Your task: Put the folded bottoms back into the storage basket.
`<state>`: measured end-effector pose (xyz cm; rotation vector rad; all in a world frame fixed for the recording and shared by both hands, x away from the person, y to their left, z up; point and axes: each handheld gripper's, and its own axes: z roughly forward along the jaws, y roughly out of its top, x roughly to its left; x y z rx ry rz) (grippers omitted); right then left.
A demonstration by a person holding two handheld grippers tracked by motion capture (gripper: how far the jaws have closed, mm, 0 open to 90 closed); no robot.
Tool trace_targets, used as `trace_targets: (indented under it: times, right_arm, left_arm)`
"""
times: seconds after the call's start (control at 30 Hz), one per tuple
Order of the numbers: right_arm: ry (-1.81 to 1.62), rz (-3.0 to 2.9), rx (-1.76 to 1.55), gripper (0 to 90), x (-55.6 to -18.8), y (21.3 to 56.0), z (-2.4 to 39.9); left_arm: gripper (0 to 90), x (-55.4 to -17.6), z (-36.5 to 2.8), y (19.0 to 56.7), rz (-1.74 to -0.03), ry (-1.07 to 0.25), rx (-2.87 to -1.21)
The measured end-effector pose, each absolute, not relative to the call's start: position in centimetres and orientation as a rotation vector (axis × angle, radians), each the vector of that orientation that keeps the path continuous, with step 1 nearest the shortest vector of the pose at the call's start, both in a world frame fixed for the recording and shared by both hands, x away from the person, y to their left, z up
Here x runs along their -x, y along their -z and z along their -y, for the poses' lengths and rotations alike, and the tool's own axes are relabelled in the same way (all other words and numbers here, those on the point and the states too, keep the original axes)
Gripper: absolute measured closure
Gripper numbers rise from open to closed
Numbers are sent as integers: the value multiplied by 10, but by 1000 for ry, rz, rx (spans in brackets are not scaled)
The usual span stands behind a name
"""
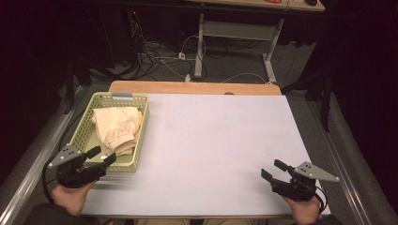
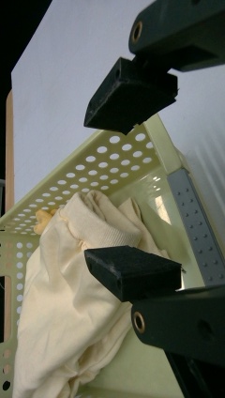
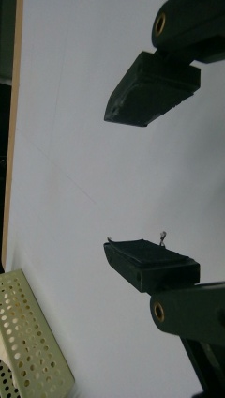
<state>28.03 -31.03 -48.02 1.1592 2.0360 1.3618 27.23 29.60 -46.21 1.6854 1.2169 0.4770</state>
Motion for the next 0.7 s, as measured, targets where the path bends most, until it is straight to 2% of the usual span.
trace_targets:
  times: [0.7]
  right_arm:
    - [-1352, -2048, -1170, 324, -282, 482, 309]
  left_arm:
    - [305, -267, -297, 471, -1225, -481, -1703]
